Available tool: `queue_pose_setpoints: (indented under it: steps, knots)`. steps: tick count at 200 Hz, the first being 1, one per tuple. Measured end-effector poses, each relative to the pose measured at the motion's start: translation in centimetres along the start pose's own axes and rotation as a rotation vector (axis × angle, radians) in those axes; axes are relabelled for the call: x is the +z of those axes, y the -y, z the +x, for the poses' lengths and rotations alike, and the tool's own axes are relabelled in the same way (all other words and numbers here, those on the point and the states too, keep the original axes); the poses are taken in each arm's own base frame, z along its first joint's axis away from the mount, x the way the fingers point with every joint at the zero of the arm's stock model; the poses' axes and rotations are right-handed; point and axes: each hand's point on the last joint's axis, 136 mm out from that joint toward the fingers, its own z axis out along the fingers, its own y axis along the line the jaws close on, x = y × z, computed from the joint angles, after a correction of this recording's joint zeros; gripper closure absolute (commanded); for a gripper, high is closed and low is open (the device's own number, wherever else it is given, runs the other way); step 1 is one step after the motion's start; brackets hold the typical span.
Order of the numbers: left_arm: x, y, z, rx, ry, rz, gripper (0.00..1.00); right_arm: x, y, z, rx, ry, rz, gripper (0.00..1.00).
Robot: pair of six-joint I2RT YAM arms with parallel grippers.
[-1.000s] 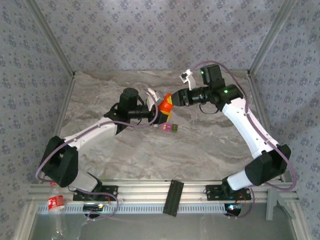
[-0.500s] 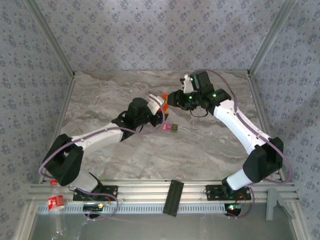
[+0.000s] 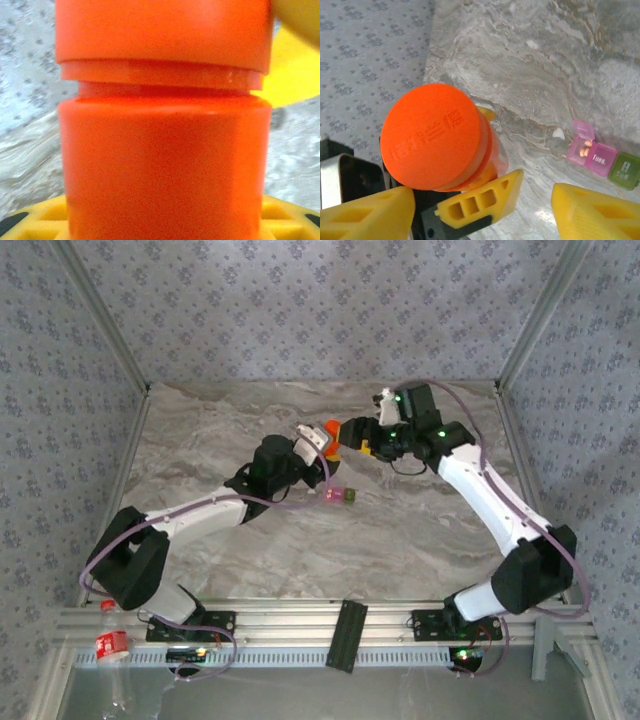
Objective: Sort the pills into containers
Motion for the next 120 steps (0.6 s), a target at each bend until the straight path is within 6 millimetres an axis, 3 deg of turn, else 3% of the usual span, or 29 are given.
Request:
queue_pose_setpoints:
  steps: [23, 47, 87, 120]
  knots:
    - [-1.4, 0.6, -1.9, -0.029, 0.052, 0.112, 1.0, -2.5, -1.1, -1.1, -0.111, 0.05, -0.043, 0.12]
    - [-2.4, 1.2, -2.9, -0.059, 0.064, 0.223, 1.0, -3.4, -2.8, -1.2, -0.244, 0.046, -0.088, 0.11]
    - [-3.3, 3.5, -4.1, -0.083, 0.05, 0.39, 1.0, -3.7, -4.8, -1.4, -0.363, 0.018, -0.141, 0.12]
    - [-3.7, 4.5, -3.8, -0.101, 0.027, 0.45, 1.0, -2.7, -5.6, -0.7, -0.404, -0.027, -0.165, 0.15]
